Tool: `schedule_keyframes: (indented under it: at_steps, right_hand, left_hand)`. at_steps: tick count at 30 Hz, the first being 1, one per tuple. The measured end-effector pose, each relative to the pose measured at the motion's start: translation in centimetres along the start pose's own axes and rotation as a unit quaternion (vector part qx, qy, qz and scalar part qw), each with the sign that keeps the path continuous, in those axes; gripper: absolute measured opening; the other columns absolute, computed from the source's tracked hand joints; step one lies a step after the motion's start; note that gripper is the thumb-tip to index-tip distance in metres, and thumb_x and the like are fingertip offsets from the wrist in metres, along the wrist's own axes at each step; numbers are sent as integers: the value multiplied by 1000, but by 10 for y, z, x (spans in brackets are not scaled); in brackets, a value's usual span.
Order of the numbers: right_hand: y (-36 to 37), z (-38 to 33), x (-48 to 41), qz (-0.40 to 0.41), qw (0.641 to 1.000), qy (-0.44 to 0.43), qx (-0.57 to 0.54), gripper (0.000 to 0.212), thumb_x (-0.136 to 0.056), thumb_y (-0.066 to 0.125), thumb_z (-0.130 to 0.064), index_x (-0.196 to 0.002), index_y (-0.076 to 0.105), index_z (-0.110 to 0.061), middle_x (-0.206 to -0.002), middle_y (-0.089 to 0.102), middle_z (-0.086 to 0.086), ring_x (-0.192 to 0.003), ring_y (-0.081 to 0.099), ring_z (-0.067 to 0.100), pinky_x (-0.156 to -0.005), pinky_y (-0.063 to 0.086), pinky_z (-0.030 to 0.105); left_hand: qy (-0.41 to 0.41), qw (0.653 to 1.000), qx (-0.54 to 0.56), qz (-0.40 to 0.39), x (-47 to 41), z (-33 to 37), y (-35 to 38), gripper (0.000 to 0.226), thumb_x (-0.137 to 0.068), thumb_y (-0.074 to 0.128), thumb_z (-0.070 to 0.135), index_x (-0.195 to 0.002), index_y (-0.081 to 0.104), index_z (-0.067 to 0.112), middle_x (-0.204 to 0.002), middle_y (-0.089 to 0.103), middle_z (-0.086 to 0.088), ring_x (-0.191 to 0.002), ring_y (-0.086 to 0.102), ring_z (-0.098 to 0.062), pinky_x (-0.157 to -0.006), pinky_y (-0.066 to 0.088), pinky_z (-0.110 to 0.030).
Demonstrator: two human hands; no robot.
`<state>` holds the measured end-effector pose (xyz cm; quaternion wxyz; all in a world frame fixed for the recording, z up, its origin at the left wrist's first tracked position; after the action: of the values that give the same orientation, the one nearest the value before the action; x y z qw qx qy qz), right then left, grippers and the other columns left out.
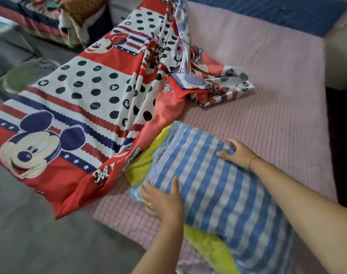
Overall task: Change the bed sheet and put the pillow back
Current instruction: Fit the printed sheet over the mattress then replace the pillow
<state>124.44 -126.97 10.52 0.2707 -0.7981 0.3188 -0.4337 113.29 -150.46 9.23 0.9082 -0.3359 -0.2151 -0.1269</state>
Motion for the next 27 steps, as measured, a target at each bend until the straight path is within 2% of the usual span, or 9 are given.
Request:
schedule_keyframes:
  at_steps: [4,8,12,15,17,21,23,25,27]
  right_hand:
    - [-6,15,3,-55,998,9,33,91,-74,66,-64,-145,35,-18,-147,42,4,-130,44,23,-106,34,34]
    - [-17,23,2,-88,995,1,53,96,-56,58,-84,-130,54,-23,-130,58,0,-112,56,19,-98,42,31]
    - [-19,34,2,-108,993,-4,37,102,-46,56,-93,-123,59,-27,-117,62,-3,-101,58,17,-92,41,28]
    - [-19,33,7,-115,993,-10,-8,76,-59,64,-81,-113,60,-28,-109,63,-2,-95,59,18,-90,41,28]
    - [-22,33,6,-113,992,-3,-53,61,-62,69,-70,-103,63,-25,-102,67,-2,-89,63,18,-86,45,29]
    - [-31,22,8,-134,978,-6,-160,87,-34,85,-68,-103,66,-19,-94,75,6,-86,72,28,-79,56,38]
    - [-37,7,12,-147,969,-19,-196,70,-53,86,-55,-107,64,-15,-93,75,9,-86,72,30,-81,57,42]
    - [-42,-15,18,-150,962,-38,-224,43,-73,77,-42,-103,63,-14,-91,75,10,-85,71,30,-80,57,41]
    - [-44,-37,19,-165,954,-53,-243,49,-70,77,-45,-106,64,-13,-97,74,11,-91,70,32,-84,56,44]
  left_hand:
    - [-216,966,138,-38,36,-23,17,107,-73,78,49,-150,15,11,-154,21,-15,-140,26,-38,-114,24,-51]
    - [-306,893,308,-122,62,-32,42,113,-65,83,48,-148,15,13,-148,34,-13,-130,45,-34,-106,42,-50]
    - [-310,868,357,-154,69,-37,52,120,-53,87,53,-146,24,12,-142,44,-9,-124,50,-32,-101,47,-50]
    - [-292,849,384,-214,78,-37,47,121,-40,93,54,-141,38,14,-133,55,-4,-116,57,-28,-95,51,-49]
    - [-281,856,372,-223,80,-37,42,99,-55,91,48,-136,45,14,-127,60,-3,-110,60,-25,-89,54,-44]
    - [-244,873,366,-211,76,-27,29,71,-73,81,40,-131,51,13,-123,62,-2,-106,61,-23,-77,53,-35]
    - [-230,873,376,-209,70,-20,19,67,-75,81,39,-129,52,14,-121,63,-3,-105,61,-24,-77,54,-37]
    - [-215,876,378,-210,60,-11,5,71,-71,82,44,-129,52,16,-119,64,-1,-105,63,-25,-88,55,-45]
    - [-193,881,383,-202,46,0,-13,76,-68,83,47,-130,51,19,-119,65,0,-105,63,-25,-93,53,-50]
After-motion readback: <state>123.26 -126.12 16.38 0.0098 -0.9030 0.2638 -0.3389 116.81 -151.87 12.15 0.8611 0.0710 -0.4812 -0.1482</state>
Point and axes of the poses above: each hand's wrist, its own x-axis away from the middle knuckle, its own y-axis out of the palm, z = x × y, the point moved 1 cm from there along -x, towards the middle knuckle
